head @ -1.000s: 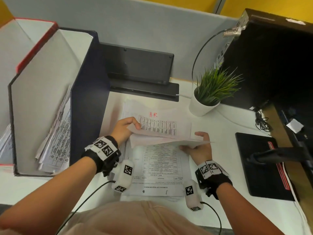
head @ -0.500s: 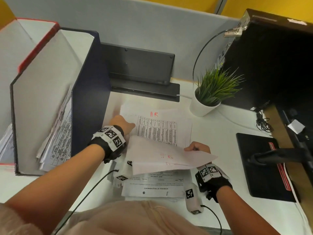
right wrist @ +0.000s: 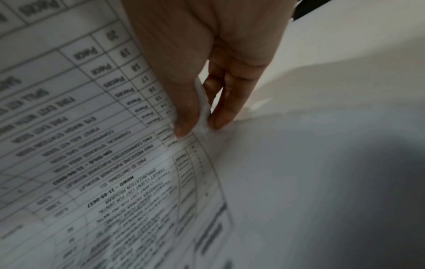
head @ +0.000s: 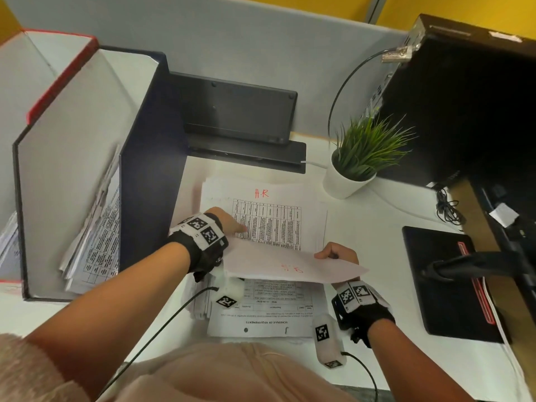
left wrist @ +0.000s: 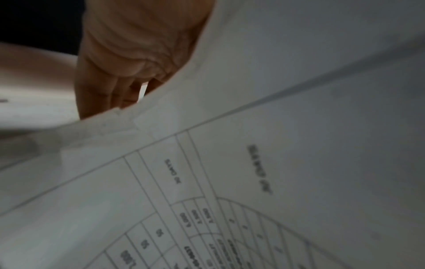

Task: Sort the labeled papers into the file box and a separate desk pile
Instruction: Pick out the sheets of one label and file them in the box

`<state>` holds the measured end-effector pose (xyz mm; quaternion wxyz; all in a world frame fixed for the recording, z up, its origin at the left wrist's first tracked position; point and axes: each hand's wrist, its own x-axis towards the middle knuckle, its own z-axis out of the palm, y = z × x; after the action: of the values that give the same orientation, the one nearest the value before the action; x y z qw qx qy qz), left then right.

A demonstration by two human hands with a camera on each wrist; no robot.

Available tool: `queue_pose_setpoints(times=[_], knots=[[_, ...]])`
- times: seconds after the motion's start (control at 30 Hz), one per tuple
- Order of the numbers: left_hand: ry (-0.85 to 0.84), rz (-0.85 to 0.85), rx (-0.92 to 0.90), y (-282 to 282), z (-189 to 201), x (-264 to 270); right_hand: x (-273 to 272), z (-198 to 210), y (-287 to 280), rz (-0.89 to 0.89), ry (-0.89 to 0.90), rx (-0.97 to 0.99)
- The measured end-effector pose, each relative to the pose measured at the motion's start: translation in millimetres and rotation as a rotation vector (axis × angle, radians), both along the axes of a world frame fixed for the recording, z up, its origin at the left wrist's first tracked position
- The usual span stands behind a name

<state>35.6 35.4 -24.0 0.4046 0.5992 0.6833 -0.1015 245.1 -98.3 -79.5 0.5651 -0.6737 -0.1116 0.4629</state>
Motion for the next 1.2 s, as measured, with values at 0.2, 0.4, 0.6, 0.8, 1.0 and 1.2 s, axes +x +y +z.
queue_pose_setpoints(times=[0.2,0.4,0.6,0.8,1.0,1.2], knots=[[-0.258,0.223,0.044,1,-9,-7,-5,4,-1,0.088,-0.128,0.027],[-0.641,0.271,0.316,-13,-11,-7,4,4,-6,0.322,-0.431,-0.025],[-0.783,0.27,0.319,-27,-11,-18,3,3,-8,0.266,-0.501,0.006],[-0.938,0.288,0.268,-29,-11,-22,-1,4,-3,0.249,-0.555,-0.163],[-0.842,0.215,0.247,-22,-15,-22,-2,12,4,0.315,-0.587,-0.165],[-0.872,0.363,0.022,-20,-8,-19,-7,22,19,0.133,-0.513,-0.036]])
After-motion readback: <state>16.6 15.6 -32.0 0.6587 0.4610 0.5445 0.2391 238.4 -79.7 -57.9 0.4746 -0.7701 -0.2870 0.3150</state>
